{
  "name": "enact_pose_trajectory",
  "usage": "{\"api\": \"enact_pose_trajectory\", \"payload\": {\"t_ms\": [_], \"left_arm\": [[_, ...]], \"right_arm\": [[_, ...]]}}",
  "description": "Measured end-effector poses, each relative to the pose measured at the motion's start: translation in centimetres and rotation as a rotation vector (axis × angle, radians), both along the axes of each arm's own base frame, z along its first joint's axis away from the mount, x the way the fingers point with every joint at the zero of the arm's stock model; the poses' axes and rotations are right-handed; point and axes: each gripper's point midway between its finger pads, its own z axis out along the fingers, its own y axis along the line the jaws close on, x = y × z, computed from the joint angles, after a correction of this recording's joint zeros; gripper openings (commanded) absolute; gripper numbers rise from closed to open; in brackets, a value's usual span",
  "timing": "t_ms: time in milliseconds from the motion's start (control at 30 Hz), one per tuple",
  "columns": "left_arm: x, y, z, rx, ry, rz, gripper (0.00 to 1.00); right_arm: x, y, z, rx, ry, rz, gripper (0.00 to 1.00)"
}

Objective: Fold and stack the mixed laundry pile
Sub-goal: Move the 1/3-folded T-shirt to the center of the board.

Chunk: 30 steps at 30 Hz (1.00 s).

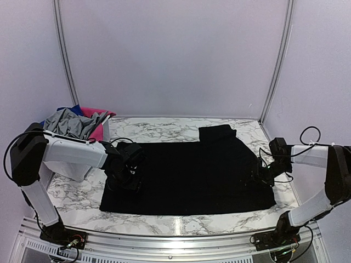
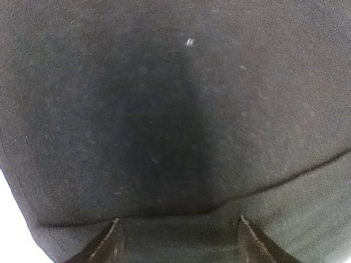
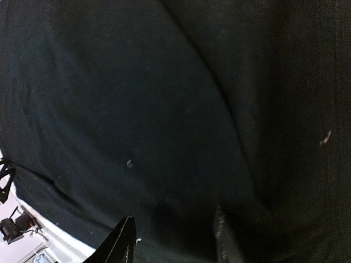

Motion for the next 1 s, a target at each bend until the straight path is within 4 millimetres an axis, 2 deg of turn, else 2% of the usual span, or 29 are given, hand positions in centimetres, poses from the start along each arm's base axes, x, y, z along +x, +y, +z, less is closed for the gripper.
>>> {"api": "enact_pose_trajectory", "payload": {"t_ms": [67,133,200,300,400,433,500,600,833,933,1000], "left_arm": [[0.1,-0.2,0.5,0.000,0.006,-0.016,0.79],[1.2,-0.9,1.8,-0.028,-0.007,-0.015,0.79],[3.8,-1.8,4.2,-0.089,-0.048,0.005,0.79],[8.8,-2.2,7.9,-0.171,-0.131,0.066,0.80],[13.8,-1.7,10.1,-0.211,-0.197,0.119,0.79],[14.8,-1.5,10.2,-0.212,-0.208,0.131,0.79],[16.8,-1.0,10.1,-0.207,-0.217,0.152,0.79],[18.8,-0.5,9.0,-0.192,-0.214,0.169,0.79],[21.4,1.3,6.7,-0.107,-0.192,0.174,0.79],[22.0,2.1,6.4,-0.069,-0.198,0.167,0.79],[22.4,2.6,6.3,-0.037,-0.203,0.154,0.79]], "right_arm": [[0.4,-0.1,0.9,0.006,-0.008,-0.007,0.55],[2.4,-0.5,2.5,0.003,-0.050,-0.015,0.57],[6.4,-1.3,4.9,-0.008,-0.136,-0.024,0.57],[12.9,-2.5,8.1,-0.035,-0.266,-0.016,0.56],[19.3,-3.2,9.8,-0.064,-0.366,0.011,0.56],[21.1,-3.3,10.0,-0.070,-0.390,0.018,0.56],[24.1,-3.6,10.0,-0.081,-0.430,0.034,0.56],[27.0,-3.6,8.8,-0.085,-0.455,0.063,0.56],[32.1,-3.2,5.1,-0.051,-0.469,0.114,0.56],[34.2,-3.0,4.4,-0.035,-0.487,0.122,0.56],[34.8,-2.9,4.1,-0.029,-0.495,0.124,0.55]]}}
